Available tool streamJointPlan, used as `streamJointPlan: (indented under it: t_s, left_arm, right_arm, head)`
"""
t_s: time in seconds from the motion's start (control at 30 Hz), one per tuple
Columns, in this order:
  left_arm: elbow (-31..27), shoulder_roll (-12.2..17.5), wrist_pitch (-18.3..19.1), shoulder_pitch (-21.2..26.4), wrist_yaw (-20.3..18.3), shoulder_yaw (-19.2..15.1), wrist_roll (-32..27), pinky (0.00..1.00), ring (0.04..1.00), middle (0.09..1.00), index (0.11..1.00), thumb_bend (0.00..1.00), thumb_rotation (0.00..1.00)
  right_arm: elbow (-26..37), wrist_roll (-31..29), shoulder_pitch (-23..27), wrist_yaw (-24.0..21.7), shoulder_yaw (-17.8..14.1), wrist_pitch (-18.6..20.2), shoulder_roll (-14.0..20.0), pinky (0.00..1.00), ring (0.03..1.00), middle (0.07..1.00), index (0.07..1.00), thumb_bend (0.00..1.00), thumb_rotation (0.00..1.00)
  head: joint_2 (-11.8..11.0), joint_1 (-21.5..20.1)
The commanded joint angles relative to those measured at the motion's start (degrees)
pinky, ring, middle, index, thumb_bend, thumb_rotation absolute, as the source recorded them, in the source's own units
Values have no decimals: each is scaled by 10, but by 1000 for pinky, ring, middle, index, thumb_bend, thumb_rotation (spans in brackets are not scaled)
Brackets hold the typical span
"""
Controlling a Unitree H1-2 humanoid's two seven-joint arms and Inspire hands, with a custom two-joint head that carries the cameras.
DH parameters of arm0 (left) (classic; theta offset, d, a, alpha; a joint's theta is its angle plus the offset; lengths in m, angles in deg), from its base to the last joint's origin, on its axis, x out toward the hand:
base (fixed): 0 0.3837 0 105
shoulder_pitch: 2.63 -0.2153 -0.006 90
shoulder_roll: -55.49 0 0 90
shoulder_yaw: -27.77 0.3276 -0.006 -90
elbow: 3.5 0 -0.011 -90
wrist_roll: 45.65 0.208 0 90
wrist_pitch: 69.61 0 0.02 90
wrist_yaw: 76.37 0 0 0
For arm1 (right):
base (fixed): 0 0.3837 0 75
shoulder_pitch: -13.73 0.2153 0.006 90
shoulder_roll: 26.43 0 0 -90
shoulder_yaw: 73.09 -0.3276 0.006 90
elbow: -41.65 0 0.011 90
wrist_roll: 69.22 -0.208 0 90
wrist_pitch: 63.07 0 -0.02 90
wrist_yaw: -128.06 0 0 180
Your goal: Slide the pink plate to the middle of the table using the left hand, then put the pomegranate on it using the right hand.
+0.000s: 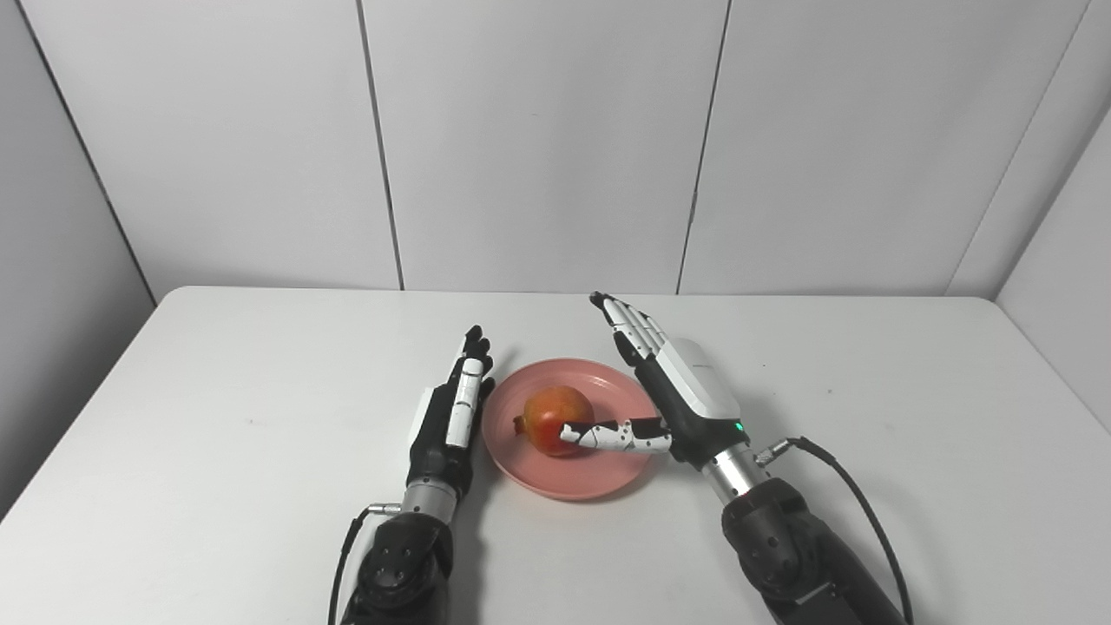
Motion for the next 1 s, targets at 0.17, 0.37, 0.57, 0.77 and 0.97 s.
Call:
streamJointPlan:
  t_s: [0.17, 0.37, 0.57, 0.77, 0.97]
  left_arm:
    - [-3, -1, -10, 7, 0, -4, -5, 979, 1000, 1000, 1000, 545, 1000]
    - [-3, 1, -13, 7, 1, -7, -1, 982, 1000, 1000, 1000, 553, 1000]
    - [-7, 6, -19, 3, 1, -8, 1, 978, 1000, 1000, 1000, 567, 1000]
    - [-14, 13, -30, 0, 0, -10, 3, 995, 1000, 1000, 1000, 560, 1000]
    - [-16, 21, -37, -2, 1, -9, 9, 1000, 1000, 1000, 1000, 563, 1000]
  right_arm:
    - [-2, -84, -4, 29, -52, -70, -12, 1000, 1000, 1000, 1000, 682, 961]
    - [13, -173, -23, -17, -79, -41, -17, 1000, 1000, 1000, 1000, 640, 1000]
    - [-1, -222, -34, -49, -96, -23, -23, 1000, 1000, 1000, 1000, 697, 1000]
    - [-22, -258, -35, -72, -107, -19, -34, 1000, 1000, 1000, 1000, 697, 1000]
    - [-26, -316, -37, -104, -119, -5, -50, 1000, 1000, 1000, 1000, 697, 986]
  head:
    - [0, 2]
    - [0, 4]
    - [3, 5]
    - [9, -2]
    - [11, -5]
